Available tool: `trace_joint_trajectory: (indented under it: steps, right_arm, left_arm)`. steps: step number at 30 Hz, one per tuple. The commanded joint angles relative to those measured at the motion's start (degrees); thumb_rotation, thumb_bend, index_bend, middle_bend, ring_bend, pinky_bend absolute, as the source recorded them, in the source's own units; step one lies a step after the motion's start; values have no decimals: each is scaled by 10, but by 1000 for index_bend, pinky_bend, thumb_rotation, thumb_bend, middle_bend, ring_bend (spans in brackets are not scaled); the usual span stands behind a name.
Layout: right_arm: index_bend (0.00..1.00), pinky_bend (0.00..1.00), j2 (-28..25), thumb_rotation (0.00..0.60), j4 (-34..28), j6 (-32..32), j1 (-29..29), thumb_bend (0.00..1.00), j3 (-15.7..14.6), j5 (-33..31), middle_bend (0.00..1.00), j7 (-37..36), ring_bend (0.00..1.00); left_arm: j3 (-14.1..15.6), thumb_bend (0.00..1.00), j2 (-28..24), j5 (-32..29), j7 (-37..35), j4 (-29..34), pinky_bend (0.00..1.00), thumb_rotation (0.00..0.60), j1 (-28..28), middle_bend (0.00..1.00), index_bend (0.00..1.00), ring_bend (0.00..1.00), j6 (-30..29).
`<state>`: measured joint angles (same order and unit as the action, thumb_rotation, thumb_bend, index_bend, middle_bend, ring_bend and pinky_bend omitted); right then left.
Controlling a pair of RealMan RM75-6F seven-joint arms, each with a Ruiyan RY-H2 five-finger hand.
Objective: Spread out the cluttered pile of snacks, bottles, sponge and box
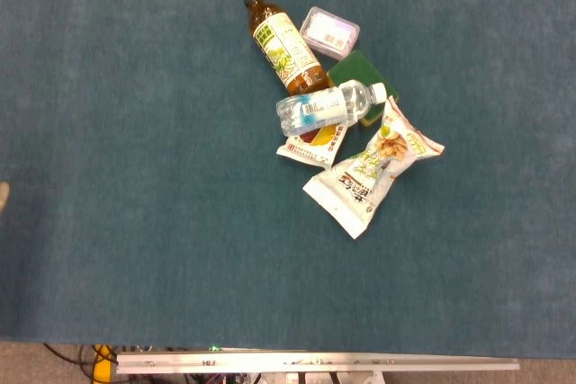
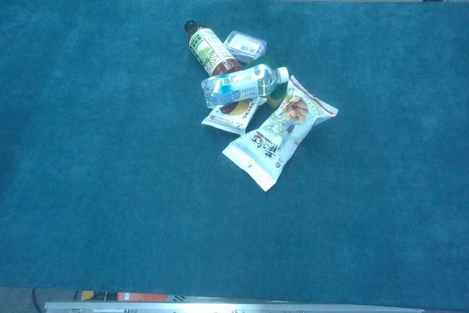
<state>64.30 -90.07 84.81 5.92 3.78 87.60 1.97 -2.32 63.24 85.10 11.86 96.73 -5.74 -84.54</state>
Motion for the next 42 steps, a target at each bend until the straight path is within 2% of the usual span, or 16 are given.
trace_joint_trajectory:
  steps: [1,12,20,22,25,27,28,29,32,42]
  right_arm:
    - [403,444,-1,600,1,-2,1,320,0,-1,398,2,341]
    - [403,444,-8,600,-3,-4,3,320,-4,10,398,-20,341]
    - [391,444,-25,600,-24,-28,28,319,-13,50,398,-49,340]
    - [367,444,-29,600,-33,-38,41,293,-15,67,396,-50,340]
    - [290,427,-34,600,-42,-58,62,144,-17,90,371,-34,307]
    - [208,369,-36,600,-51,-75,77,32,-16,100,314,-21,248]
    - [174,344,-36,600,-57,-89,86,14,-17,103,288,-12,226]
    - [111,299,-37,600,-63,-101,93,0,-17,104,238,-5,186]
    - [23,252,-35,600,-82,-153,124,0,-18,104,162,21,132]
    - [20,251,36,600,-53,-268,210,0,7,67,156,103,121]
  left_arm:
    - [0,260,3,-1,0,-3,129,600,-1,142,95,87,2]
    - [-1,261,5,5,4,2,129,600,-2,141,95,87,-5]
    - [2,261,3,6,4,5,129,600,2,140,95,87,-8]
    - [1,261,1,4,2,6,129,600,2,140,95,87,-8]
    - [0,261,-1,6,0,7,129,600,3,140,95,87,-12]
    - [1,261,-2,7,-2,6,129,600,5,139,95,87,-14]
    - [1,261,-3,7,-4,7,129,600,5,139,95,87,-14]
    - [2,261,-3,8,-5,7,129,600,6,139,95,87,-15]
    - [7,260,-8,12,-13,6,129,600,12,138,95,87,-21]
    - [11,261,-16,0,-31,-1,129,600,27,138,95,87,-27]
